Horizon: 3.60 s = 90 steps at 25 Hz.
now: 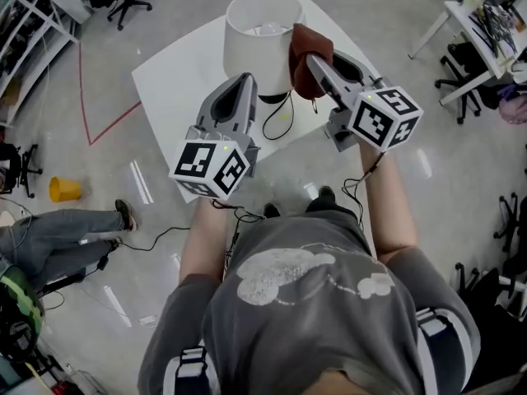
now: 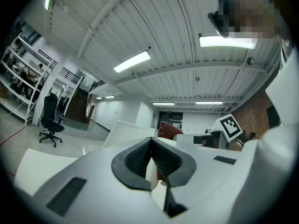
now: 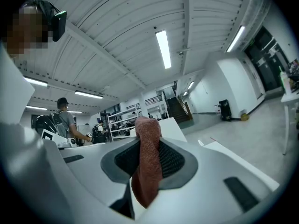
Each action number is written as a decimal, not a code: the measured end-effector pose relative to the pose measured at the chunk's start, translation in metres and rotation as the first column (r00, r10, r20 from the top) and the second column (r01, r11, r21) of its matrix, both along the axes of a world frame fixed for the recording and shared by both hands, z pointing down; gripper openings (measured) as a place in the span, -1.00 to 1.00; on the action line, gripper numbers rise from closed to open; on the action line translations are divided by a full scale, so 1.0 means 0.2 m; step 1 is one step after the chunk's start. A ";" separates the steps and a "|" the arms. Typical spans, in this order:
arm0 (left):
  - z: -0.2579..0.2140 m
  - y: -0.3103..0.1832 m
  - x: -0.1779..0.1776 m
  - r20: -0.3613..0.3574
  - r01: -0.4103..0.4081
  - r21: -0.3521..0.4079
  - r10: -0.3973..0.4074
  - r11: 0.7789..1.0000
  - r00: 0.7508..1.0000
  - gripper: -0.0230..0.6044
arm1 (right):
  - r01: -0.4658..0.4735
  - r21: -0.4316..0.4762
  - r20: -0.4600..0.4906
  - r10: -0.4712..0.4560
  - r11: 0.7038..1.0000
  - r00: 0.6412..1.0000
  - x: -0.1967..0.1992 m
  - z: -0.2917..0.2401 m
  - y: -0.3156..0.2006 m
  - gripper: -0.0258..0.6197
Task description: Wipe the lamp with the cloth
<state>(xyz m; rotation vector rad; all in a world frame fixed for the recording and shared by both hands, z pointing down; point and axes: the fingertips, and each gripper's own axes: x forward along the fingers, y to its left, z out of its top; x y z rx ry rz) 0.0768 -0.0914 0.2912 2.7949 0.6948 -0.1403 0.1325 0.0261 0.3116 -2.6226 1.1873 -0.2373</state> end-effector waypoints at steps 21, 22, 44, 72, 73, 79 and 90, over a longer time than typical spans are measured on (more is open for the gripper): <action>0.23 0.18 0.04 0.122 0.291 0.000 -0.289 0.957 0.950 -0.90 | 0.331 0.021 0.179 -0.329 0.943 0.927 0.07 0.38 0.03 -0.64; 0.24 0.19 0.04 0.128 0.301 0.002 -0.298 0.954 0.946 -0.90 | 0.339 0.021 0.188 -0.336 0.941 0.923 0.07 0.40 0.04 -0.64; 0.21 0.41 -0.03 0.120 0.482 0.023 -0.481 0.876 0.868 -0.90 | 0.489 -0.012 0.163 -0.481 0.872 0.862 0.13 0.36 0.20 -0.64; 0.04 0.25 0.21 0.042 0.479 0.018 -0.479 0.878 0.877 -0.90 | 0.460 0.052 0.158 -0.462 0.886 0.873 0.43 0.24 0.04 -0.64; 0.05 0.27 0.22 0.046 0.497 0.017 -0.497 0.868 0.867 -0.90 | 0.474 0.049 0.169 -0.475 0.879 0.864 0.45 0.27 0.06 -0.64; 0.18 0.21 0.20 0.089 0.613 0.021 -0.612 0.790 0.785 -0.90 | 0.564 0.015 0.224 -0.552 0.826 0.803 0.49 0.43 -0.02 -0.64; 0.37 0.48 0.25 0.155 0.734 0.038 -0.730 0.678 0.666 -0.90 | 0.683 -0.041 0.291 -0.645 0.729 0.706 0.60 0.66 0.16 -0.64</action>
